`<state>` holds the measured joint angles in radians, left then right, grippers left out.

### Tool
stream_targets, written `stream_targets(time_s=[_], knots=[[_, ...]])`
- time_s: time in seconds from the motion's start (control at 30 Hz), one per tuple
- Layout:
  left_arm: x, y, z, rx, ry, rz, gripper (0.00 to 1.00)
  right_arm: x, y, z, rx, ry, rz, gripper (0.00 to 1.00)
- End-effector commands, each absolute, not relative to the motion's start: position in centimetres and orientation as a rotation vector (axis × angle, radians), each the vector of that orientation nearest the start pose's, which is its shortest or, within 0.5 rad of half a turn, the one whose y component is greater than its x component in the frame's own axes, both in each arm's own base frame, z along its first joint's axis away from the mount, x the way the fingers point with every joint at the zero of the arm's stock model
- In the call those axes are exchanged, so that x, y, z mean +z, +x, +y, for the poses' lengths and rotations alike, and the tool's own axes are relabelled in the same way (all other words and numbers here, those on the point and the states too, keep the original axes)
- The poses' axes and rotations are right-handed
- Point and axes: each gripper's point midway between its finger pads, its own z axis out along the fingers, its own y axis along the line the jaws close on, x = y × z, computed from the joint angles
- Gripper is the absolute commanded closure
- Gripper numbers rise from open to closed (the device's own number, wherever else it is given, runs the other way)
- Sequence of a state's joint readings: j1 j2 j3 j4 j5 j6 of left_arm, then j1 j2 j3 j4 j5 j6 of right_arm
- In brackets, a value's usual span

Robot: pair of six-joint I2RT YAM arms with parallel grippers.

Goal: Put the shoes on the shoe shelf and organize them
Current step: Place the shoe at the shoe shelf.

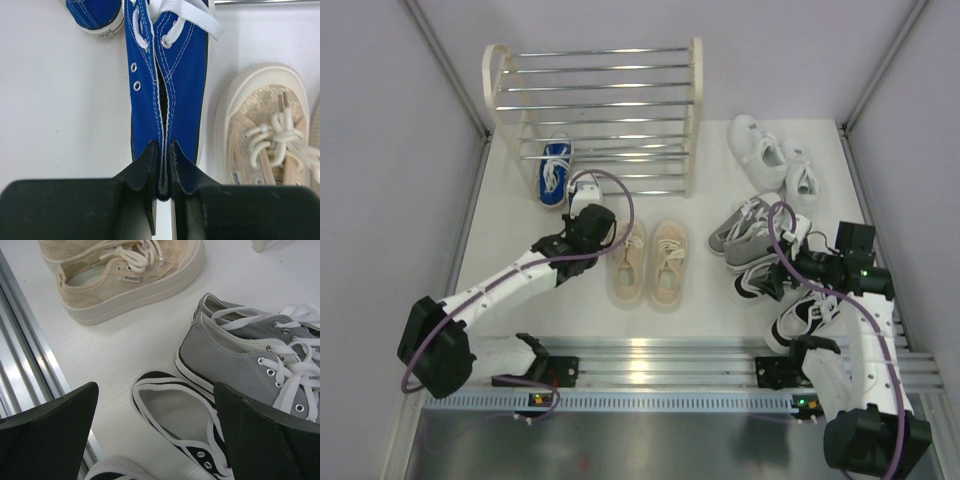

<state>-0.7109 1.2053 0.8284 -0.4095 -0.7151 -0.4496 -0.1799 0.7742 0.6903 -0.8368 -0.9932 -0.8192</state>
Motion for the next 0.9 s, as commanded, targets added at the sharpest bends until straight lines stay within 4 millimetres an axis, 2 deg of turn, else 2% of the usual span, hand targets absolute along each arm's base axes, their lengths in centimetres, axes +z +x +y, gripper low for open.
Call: stream_targets(time_s=[0.0, 0.07, 0.13, 0.17, 0.2, 0.27, 0.37, 0.43, 0.63, 0.73, 0.77, 0.87], knots=[[19.4, 34.4, -13.7, 0.052, -0.059, 1.979, 1.0, 18.1, 20.4, 9.7, 0.618, -1.023, 1.751, 0.01], [19.5, 35.8, -13.0, 0.061, -0.056, 1.969, 1.0, 18.0, 20.5, 9.7, 0.62, -1.022, 1.752, 0.01], [19.6, 37.3, -13.5, 0.034, -0.026, 1.96, 1.0, 17.9, 20.5, 9.7, 0.625, -1.02, 1.757, 0.01], [19.1, 38.0, -13.4, 0.04, -0.018, 1.97, 1.0, 17.9, 20.5, 9.7, 0.628, -1.019, 1.76, 0.01], [19.5, 38.7, -13.6, 0.032, -0.015, 1.955, 1.0, 17.8, 20.5, 9.7, 0.628, -1.019, 1.763, 0.0], [18.9, 39.5, -13.8, 0.041, 0.019, 1.967, 1.0, 17.8, 20.5, 9.7, 0.628, -1.018, 1.762, 0.01], [19.0, 40.9, -13.6, 0.061, 0.021, 1.94, 1.0, 17.7, 20.6, 9.6, 0.63, -1.014, 1.765, 0.01], [19.4, 41.8, -13.2, 0.082, 0.014, 1.914, 1.0, 17.6, 20.7, 9.6, 0.636, -1.014, 1.769, 0.0], [19.2, 44.5, -11.4, 0.138, -0.01, 1.877, 1.0, 17.4, 20.7, 9.6, 0.64, -1.012, 1.774, 0.01], [18.6, 45.7, -10.8, 0.138, -0.004, 1.87, 1.0, 17.4, 20.8, 9.5, 0.643, -1.01, 1.776, 0.01], [17.9, 46.2, -10.4, 0.143, -0.001, 1.882, 1.0, 17.3, 20.7, 9.6, 0.645, -1.01, 1.779, 0.0], [16.7, 47.5, -10.6, 0.114, 0.036, 1.897, 1.0, 17.3, 20.8, 9.5, 0.65, -1.005, 1.783, 0.01]])
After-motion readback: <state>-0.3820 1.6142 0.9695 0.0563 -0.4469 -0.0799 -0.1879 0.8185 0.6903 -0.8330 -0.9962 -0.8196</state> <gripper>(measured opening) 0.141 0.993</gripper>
